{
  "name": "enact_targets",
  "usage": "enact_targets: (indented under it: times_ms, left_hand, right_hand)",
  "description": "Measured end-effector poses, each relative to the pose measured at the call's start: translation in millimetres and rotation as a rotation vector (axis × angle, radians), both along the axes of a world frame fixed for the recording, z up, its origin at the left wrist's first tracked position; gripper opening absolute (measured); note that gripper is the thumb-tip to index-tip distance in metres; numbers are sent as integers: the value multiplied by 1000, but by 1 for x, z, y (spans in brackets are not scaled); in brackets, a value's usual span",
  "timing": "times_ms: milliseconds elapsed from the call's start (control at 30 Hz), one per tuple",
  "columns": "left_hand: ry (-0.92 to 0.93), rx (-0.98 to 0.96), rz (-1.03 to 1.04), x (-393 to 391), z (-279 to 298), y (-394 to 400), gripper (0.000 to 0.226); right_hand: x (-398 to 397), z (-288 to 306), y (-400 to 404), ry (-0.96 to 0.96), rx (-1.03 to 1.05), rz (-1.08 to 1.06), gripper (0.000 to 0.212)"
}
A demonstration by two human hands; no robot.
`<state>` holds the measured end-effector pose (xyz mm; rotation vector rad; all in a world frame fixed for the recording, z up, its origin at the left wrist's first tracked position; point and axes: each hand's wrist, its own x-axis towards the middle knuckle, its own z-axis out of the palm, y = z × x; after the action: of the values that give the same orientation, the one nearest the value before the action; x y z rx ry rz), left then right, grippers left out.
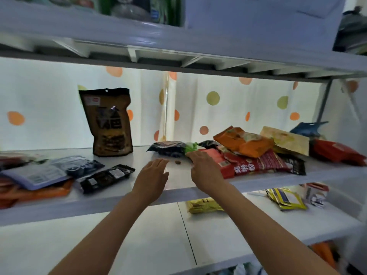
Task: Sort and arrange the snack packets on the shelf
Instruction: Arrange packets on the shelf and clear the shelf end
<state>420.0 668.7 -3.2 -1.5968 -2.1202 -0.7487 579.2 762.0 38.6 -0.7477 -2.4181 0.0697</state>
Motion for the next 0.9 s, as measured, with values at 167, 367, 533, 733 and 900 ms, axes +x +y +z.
enact_targets:
  times_ms: [167,367,533,733,900]
  left_hand:
    - [-184,-127,154,-15,-5,39,63]
    - [-139,-237,313,-36,-4,73,66]
    - [-16,-240,337,-45,-7,86,70]
    - [-92,-257,345,-56,-2,91,70]
    - [-141,-141,355,-62,-7,93,56]
  right_hand:
    - [-39,3,42,-128,-26,25,57]
    - [-85,-2,98,-244,11,7,64]
    - [-124,-12,117,-356,58,-84,77]
    - [-148,-15,134,-395,-112,-202,65]
    - [-143,-27,131,-228,44,-202,36]
